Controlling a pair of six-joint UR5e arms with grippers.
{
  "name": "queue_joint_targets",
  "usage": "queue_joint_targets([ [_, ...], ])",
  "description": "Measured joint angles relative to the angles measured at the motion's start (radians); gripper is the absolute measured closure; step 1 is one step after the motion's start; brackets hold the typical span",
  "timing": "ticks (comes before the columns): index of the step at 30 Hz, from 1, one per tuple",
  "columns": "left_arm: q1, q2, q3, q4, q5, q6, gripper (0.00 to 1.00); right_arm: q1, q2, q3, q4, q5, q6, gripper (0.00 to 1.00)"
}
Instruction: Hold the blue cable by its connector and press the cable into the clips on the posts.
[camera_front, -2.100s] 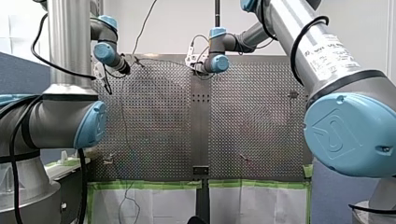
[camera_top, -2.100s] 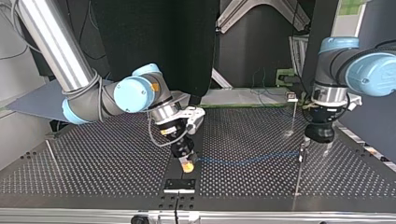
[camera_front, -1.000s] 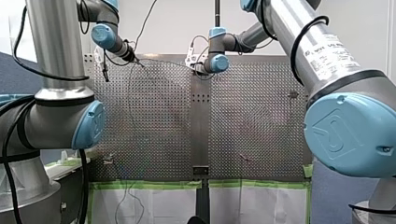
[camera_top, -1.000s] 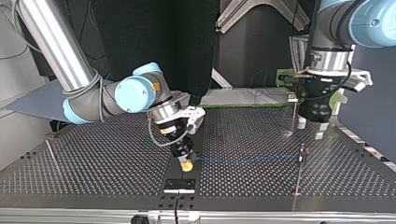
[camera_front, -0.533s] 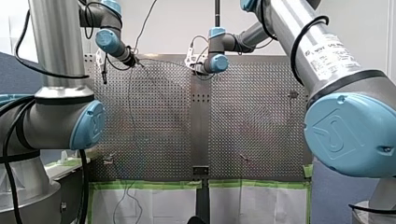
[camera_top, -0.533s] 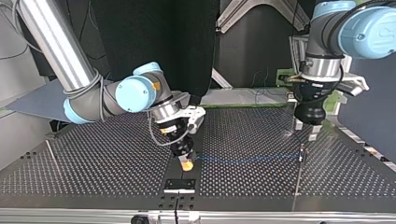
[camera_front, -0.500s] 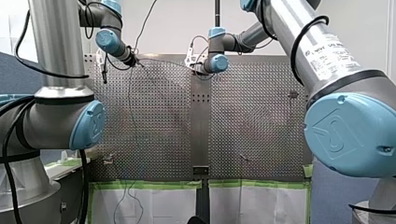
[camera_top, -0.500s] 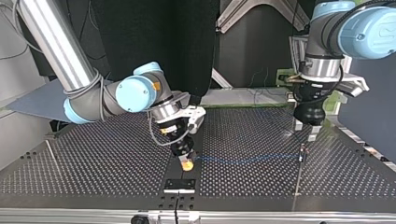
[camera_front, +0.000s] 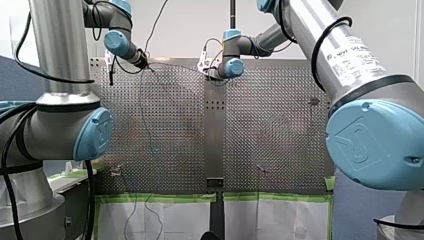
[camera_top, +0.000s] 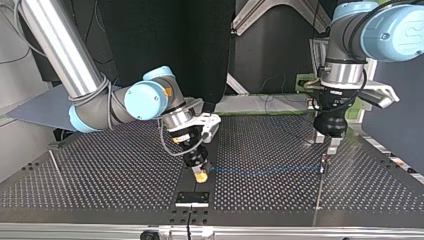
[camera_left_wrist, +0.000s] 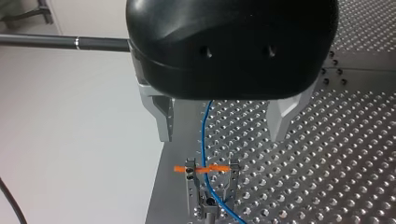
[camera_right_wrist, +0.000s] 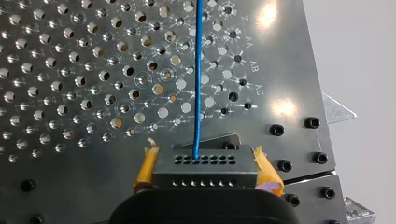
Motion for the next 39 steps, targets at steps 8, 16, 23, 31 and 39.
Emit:
queue_joint_targets([
  [8, -0.003, 0.000, 0.001, -0.002, -0.004, 0.006, 0.00, 0.000, 0.000, 0.000, 0.003, -0.001, 0.000, 1.00],
  [16, -0.010, 0.000, 0.002, -0.004, -0.031, 0.008, 0.00, 0.000, 0.000, 0.000, 0.006, -0.001, 0.000, 1.00],
  [23, -0.017, 0.000, 0.002, -0.008, -0.033, 0.006, 0.00, 0.001, 0.001, 0.000, 0.006, -0.001, 0.000, 1.00],
  [31, -0.031, -0.012, 0.009, -0.007, -0.009, 0.002, 0.00, 0.000, 0.001, 0.000, 0.006, 0.000, -0.001, 1.00],
  [39, -0.048, -0.016, 0.046, -0.006, 0.002, -0.015, 0.00, 0.000, 0.001, 0.000, 0.006, 0.000, -0.001, 1.00],
])
